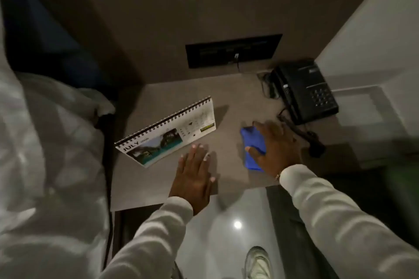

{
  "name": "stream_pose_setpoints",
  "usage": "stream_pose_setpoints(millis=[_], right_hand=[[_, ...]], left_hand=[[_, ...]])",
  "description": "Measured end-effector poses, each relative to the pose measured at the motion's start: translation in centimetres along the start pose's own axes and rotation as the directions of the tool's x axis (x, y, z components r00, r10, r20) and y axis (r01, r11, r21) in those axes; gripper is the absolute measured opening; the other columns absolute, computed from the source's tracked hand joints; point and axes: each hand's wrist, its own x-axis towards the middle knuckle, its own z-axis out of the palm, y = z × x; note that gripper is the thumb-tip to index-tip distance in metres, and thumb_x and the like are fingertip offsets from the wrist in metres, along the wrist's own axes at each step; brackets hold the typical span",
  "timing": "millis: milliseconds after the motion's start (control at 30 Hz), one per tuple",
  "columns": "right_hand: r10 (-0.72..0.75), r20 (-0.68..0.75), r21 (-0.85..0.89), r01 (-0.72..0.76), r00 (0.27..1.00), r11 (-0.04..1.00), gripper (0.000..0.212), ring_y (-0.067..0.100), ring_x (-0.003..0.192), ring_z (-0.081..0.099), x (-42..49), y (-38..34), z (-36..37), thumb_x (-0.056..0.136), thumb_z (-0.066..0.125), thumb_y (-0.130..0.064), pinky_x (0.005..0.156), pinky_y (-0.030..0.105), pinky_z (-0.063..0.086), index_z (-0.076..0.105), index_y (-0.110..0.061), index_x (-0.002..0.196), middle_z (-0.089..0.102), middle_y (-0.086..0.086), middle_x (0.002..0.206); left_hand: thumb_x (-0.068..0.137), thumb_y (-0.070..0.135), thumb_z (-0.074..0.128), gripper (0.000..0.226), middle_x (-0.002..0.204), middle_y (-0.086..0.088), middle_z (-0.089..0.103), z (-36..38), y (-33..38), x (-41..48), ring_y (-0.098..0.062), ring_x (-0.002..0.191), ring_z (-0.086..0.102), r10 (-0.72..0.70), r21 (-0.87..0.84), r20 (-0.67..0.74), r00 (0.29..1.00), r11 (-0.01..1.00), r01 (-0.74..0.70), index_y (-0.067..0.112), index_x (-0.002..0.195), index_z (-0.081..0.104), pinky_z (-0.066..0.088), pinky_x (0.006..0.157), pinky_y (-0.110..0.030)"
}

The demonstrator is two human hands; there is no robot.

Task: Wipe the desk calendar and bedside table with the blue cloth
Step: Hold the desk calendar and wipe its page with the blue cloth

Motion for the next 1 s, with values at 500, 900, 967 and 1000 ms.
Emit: stream_pose_setpoints(millis=[500,900,967,1000], right_hand=[[0.167,-0.233,0.139,-0.137,0.958,0.981,0.061,0.049,0.122,0.044,0.9,-0.7,4.6,0.082,0.054,-0.002,0.100,0.051,0.042,0.044,-0.018,0.140,0.039,0.018,0.150],[0.221,-0.388,0.719,0.144,0.895,0.680,0.058,0.011,0.144,0.026,-6.7,-13.1,7.4,0.093,0.053,-0.005,0.111,0.005,0.013,0.033,-0.029,0.143,0.031,-0.010,0.151],[0.219,-0.420,0.746,0.198,0.881,0.636,0.058,0.009,0.144,0.026,-6.5,-14.5,8.4,0.093,0.052,-0.005,0.115,0.008,0.019,0.034,-0.026,0.144,0.031,-0.009,0.152],[0.221,-0.430,0.758,0.217,0.875,0.615,0.057,0.010,0.144,0.027,-6.2,-15.0,9.0,0.093,0.052,-0.005,0.117,0.015,0.024,0.035,-0.024,0.144,0.034,-0.004,0.154]], left_hand=[[0.095,0.048,0.027,0.071,0.165,-0.010,0.003,-0.9,-2.2,-1.1,-0.028,0.153,-0.005,0.110,0.077,-0.073,0.991,0.992,-0.104,0.012,0.154,0.013,0.005,0.124,-0.050],[0.093,0.043,0.039,0.049,0.142,-0.010,0.055,-15.7,-7.9,-0.7,-0.029,0.127,0.056,0.148,-0.125,-0.353,0.924,0.971,-0.203,0.018,0.133,0.051,0.043,0.100,-0.025],[0.088,0.037,0.047,0.040,0.093,-0.018,0.075,-16.2,-8.9,1.8,-0.033,0.084,0.071,0.011,-0.185,-0.464,0.886,0.977,-0.109,0.005,0.089,0.071,0.046,0.071,-0.024],[0.084,0.030,0.053,0.034,0.078,-0.018,0.074,-16.3,-9.2,3.0,-0.034,0.073,0.071,-0.079,-0.250,-0.505,0.859,0.966,-0.058,0.004,0.069,0.067,0.051,0.066,-0.029]])
